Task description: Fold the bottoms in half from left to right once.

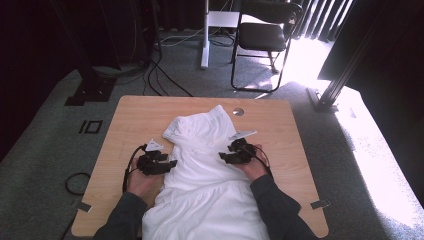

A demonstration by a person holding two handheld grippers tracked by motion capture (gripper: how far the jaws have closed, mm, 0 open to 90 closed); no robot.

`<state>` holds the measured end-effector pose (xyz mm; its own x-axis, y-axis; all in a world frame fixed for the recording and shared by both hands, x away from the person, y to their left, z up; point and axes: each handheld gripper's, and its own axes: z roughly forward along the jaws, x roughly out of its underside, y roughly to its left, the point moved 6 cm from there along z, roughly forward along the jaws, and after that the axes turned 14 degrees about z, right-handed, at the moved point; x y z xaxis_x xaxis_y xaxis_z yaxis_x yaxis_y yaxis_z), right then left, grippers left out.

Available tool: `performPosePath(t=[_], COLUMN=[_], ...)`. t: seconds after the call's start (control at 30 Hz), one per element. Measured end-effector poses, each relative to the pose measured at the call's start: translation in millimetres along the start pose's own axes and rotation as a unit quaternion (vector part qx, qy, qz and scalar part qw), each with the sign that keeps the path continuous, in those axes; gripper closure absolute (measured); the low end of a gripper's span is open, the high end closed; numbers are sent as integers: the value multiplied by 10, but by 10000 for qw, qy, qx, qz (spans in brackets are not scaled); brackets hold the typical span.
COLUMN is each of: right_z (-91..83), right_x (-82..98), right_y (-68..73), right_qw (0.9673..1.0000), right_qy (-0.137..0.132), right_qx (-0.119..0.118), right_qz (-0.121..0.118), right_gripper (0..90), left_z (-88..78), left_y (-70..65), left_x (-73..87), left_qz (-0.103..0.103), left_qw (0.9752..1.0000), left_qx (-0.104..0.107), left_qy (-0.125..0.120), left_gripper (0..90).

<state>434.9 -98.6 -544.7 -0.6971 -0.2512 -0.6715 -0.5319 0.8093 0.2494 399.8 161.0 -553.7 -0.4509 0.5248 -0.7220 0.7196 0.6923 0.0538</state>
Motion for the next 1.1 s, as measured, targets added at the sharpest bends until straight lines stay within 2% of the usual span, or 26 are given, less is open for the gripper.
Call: performPosePath(t=[0.07,0.13,0.17,0.2,0.27,0.33,0.4,0.43,0.5,0.53,0.57,0.63,0.7,0.77,0.83,0.9,1.0,1.1], right_z=[167,292,345,385,387,265,41,-94,-354,-434,-464,-393,-221,-39,76,116,105,108], right_x=[-19,-23,-15,0,-5,-79,-207,-273,-369,-384,-373,-279,-123,32,133,165,146,151], right_y=[77,128,139,141,118,96,45,3,-119,-204,-300,-514,-699,-825,-879,-881,-870,-908], right_qw=[9999,9997,9996,9994,9995,10000,9990,9978,9934,9920,9913,9911,9901,9892,9880,9874,9858,9834], right_qy=[104,165,216,305,270,19,-422,-651,-1087,-1154,-1121,-851,-467,-140,23,30,-35,18], right_qx=[-20,-120,-158,-125,93,57,124,129,116,119,144,435,686,901,1025,1140,1445,1565], right_qz=[-130,-124,-76,-101,-168,-74,-37,33,357,507,669,926,1132,1149,1151,1096,855,922], right_gripper=[473,504,582,709,839,887,891,891,889,885,878,858,846,836,811,777,664,565], left_z=[63,117,142,165,188,196,205,215,244,262,278,323,363,368,362,325,265,301], left_y=[-5,-22,-34,-46,-69,-82,-85,-88,-104,-121,-134,-170,-190,-189,-179,-147,-42,62], left_x=[-10,-11,-10,-10,-15,-20,-19,-13,5,16,31,53,74,67,59,24,-89,-233], left_qz=[8,30,35,37,48,67,72,68,70,61,116,183,154,156,201,257,195,107], left_qw=[10000,9999,9999,9999,9999,9998,9998,9997,9995,9994,9990,9984,9979,9980,9978,9983,9994,9998], left_qx=[14,45,49,54,61,85,98,123,170,211,247,241,268,287,289,217,76,18], left_qy=[58,96,119,142,155,146,161,185,247,284,357,474,570,548,564,467,275,172], left_gripper=[488,485,482,479,467,467,467,467,466,466,466,467,469,470,468,464,448,425])
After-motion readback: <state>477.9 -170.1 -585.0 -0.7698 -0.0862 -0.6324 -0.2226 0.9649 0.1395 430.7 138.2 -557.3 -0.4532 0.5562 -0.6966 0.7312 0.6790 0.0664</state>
